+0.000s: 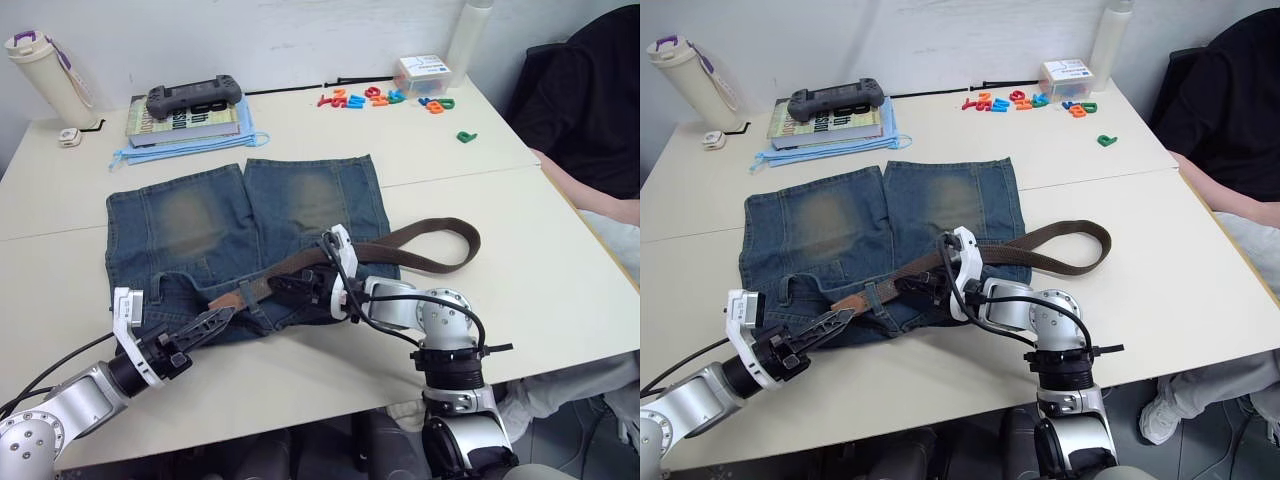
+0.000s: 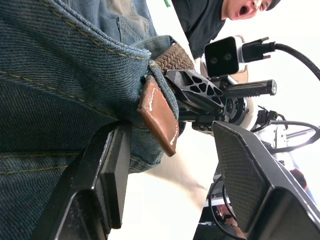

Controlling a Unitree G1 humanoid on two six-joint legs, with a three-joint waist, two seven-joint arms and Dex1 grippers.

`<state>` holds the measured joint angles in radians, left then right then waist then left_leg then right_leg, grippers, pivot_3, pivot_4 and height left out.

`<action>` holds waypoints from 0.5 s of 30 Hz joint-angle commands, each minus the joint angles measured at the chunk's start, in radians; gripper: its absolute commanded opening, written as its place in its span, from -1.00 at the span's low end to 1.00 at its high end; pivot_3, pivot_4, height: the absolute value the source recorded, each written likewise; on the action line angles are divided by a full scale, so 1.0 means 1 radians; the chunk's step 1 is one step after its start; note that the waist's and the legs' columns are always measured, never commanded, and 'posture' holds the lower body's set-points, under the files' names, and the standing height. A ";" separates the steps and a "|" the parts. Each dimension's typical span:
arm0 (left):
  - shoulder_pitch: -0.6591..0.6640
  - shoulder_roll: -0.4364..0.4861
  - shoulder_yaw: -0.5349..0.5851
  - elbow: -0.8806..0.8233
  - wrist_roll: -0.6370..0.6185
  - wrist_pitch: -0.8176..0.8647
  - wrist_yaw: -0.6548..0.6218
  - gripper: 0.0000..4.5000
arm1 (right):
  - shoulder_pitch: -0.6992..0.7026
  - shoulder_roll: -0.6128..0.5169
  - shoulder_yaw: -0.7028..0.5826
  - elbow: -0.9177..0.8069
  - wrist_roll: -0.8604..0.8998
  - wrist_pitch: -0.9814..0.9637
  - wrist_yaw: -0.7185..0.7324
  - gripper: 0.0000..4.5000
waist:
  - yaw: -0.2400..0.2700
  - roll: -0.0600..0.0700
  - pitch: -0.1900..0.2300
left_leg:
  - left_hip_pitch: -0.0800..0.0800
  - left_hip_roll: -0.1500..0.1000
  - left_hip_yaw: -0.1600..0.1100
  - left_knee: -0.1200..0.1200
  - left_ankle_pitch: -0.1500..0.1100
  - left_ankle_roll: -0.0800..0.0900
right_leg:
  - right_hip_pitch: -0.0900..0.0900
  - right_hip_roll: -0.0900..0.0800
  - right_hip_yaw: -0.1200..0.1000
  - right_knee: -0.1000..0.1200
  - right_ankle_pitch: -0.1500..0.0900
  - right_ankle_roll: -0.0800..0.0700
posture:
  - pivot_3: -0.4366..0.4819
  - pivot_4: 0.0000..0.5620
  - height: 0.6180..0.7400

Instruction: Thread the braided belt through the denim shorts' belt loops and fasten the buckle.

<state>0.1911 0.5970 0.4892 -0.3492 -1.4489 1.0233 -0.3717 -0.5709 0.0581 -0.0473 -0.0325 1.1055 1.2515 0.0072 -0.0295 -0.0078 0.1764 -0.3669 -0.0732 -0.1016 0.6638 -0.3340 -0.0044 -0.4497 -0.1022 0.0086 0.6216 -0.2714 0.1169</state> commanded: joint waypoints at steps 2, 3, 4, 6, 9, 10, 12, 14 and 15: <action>0.012 0.010 0.013 -0.016 -0.027 -0.015 -0.016 0.04 | 0.003 0.014 0.003 -0.037 0.003 0.009 0.016 -1.00 | 0.000 0.000 0.000 | 0.000 0.000 0.000 0.000 0.000 0.000 | 0.000 0.000 0.000 0.000 0.000 0.000 | -0.05 -0.47 0.55; 0.014 0.008 0.014 -0.013 -0.032 -0.014 -0.015 -0.06 | 0.003 0.014 0.003 -0.037 0.002 0.009 0.016 -1.00 | 0.000 0.000 0.000 | 0.000 0.000 0.000 0.000 0.000 0.000 | 0.000 0.000 0.000 0.000 0.000 0.000 | -0.05 -0.47 0.55; 0.016 0.008 0.016 -0.011 -0.036 -0.014 -0.014 -0.23 | 0.003 0.014 0.003 -0.038 0.001 0.010 0.016 -1.00 | 0.000 0.000 0.000 | 0.000 0.000 0.000 0.000 0.000 0.000 | 0.000 0.000 0.000 0.000 0.000 0.000 | -0.05 -0.47 0.55; 0.020 0.008 0.017 -0.012 -0.044 -0.013 -0.012 -0.63 | 0.004 0.014 0.003 -0.039 -0.001 0.010 0.017 -1.00 | 0.000 0.000 0.000 | 0.000 0.000 0.000 0.000 0.000 0.000 | 0.000 0.000 0.000 0.000 0.000 0.000 | -0.05 -0.47 0.55; 0.028 0.014 0.021 -0.019 -0.052 -0.012 -0.006 -0.96 | 0.006 0.016 0.002 -0.038 -0.005 0.010 0.017 -1.00 | 0.000 0.000 0.000 | 0.000 0.000 0.000 0.000 0.000 0.000 | 0.000 0.000 0.000 0.000 0.000 0.000 | -0.05 -0.47 0.55; 0.030 0.016 0.022 -0.023 -0.054 -0.013 -0.003 -0.96 | 0.006 0.017 0.002 -0.038 -0.006 0.010 0.018 -1.00 | 0.000 0.000 0.000 | 0.000 0.000 0.000 0.000 0.000 0.000 | 0.000 0.000 0.000 0.000 0.000 0.000 | -0.05 -0.47 0.55; 0.027 0.015 0.024 -0.034 -0.060 -0.021 0.006 -0.96 | 0.006 0.018 0.003 -0.037 -0.008 0.009 0.019 -1.00 | 0.000 0.000 0.000 | 0.000 0.000 0.000 0.000 0.000 0.000 | 0.000 0.000 0.000 0.000 0.000 0.000 | -0.05 -0.47 0.55; 0.022 0.011 0.026 -0.043 -0.067 -0.030 0.014 -0.96 | 0.006 0.018 0.004 -0.037 -0.012 0.009 0.022 -1.00 | 0.000 0.000 0.000 | 0.000 0.000 0.000 0.000 0.000 0.000 | 0.000 0.000 0.000 0.000 0.000 0.000 | -0.05 -0.47 0.55; 0.022 0.011 0.026 -0.045 -0.070 -0.031 0.018 -0.96 | 0.005 0.017 0.006 -0.038 -0.015 0.010 0.025 -1.00 | 0.000 0.000 0.000 | 0.000 0.000 0.000 0.000 0.000 0.000 | 0.000 0.000 0.000 0.000 0.000 0.000 | -0.05 -0.47 0.55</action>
<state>0.2124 0.6034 0.4895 -0.3537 -1.4785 1.0184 -0.3577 -0.5682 0.0601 -0.0468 -0.0338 1.0843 1.2575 0.0174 -0.0292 -0.0078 0.1763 -0.3670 -0.0732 -0.1016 0.6638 -0.3341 -0.0044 -0.4497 -0.1023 0.0087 0.6215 -0.2715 0.1169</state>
